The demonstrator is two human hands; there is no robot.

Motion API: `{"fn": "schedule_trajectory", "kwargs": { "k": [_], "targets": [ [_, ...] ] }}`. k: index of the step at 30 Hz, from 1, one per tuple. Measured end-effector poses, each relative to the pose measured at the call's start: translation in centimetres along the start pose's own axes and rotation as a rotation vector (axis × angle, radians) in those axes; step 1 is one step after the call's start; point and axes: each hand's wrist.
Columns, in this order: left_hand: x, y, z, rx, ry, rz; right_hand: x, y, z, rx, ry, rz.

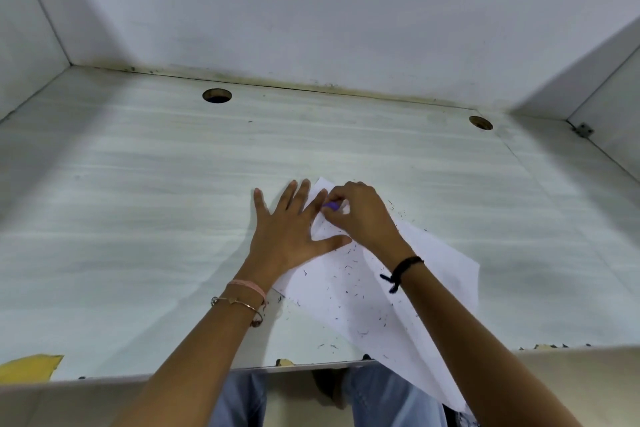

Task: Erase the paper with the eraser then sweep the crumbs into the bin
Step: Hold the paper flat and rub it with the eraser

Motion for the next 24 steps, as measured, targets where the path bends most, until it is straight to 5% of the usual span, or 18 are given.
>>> {"fn": "schedule_trajectory", "kwargs": {
  "k": [5,9,16,20,24],
  "targets": [
    [0.2,-0.1,-0.1,0.004,-0.023,0.007,1.1,3.0,1.4,-0.276,0.174,0.238],
    [0.6,-0.2,0.2,0.016,-0.04,-0.071,1.1,1.6,0.3,-0.156,0.192,0.173],
    [3.0,-0.8,-1.0,0.348,0.161,-0.955,-2.1,-2.0,-4.5,-0.136,0.12,0.473],
    [3.3,-2.6,-3.1,0.25,0.106,-0.846,-1.6,-1.6,-3.6,-0.188,0.124,0.489],
    [3.3,-4.1,-5.9,0.095,-0.013,-0.435,-0.9,-1.8,-3.3,-0.19,0.1,0.46]
  ]
}}
Point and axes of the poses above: each hand's wrist, its own z-axis towards the middle knuckle, its own x-axis out of the back of the hand, y = z × x, and after that the axes turned 10 degrees about y, right-handed
